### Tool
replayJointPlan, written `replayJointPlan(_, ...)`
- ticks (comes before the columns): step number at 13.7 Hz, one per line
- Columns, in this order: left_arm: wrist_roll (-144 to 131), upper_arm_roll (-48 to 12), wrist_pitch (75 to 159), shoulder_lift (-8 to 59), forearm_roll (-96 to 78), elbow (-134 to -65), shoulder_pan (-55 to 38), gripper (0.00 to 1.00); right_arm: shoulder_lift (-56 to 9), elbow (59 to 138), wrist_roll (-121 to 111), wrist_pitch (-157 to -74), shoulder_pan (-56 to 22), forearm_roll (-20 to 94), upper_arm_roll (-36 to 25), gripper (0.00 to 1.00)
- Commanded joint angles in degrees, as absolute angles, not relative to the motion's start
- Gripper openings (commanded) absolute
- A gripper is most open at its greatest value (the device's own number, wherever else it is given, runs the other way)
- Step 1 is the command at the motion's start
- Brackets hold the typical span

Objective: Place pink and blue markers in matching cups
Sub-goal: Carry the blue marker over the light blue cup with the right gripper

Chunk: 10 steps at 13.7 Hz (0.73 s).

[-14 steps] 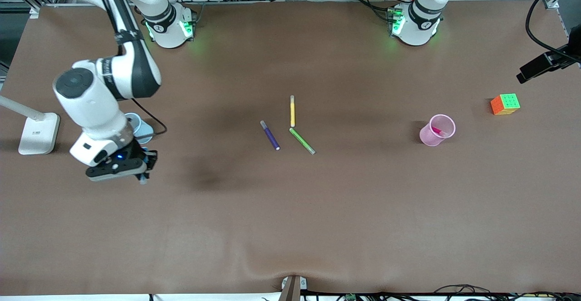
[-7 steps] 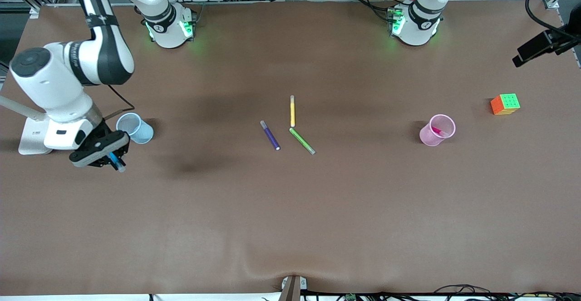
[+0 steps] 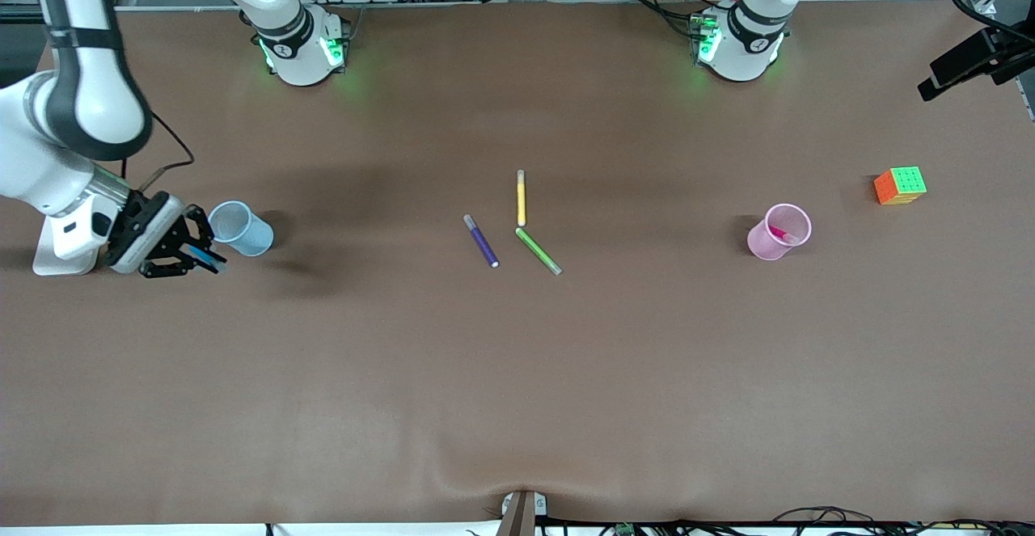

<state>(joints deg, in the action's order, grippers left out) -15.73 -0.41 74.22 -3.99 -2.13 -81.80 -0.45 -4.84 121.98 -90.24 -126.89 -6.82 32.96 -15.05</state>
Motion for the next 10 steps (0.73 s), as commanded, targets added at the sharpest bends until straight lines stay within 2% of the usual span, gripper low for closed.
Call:
replayJointPlan(1,-14.94,0.35,74.53,-3.87,-3.78,-82.44,-0.79,1.0,-3.6,123.13,-98.06,-120.7,-3.79,36.55,-14.33,0.0)
replayJointPlan(4,-14.85,0.35,74.88,-3.34,-3.69,-82.44,-0.7,1.0,-4.04,123.05,-106.41,-115.41,-1.59,38.4,-14.33,0.0)
replayJointPlan(10,-14.76,0.26,76.9,-0.7,-3.96,-84.37,-1.75,1.0,-8.87,122.61,-122.59,-108.55,1.92,41.75,-14.33,0.0)
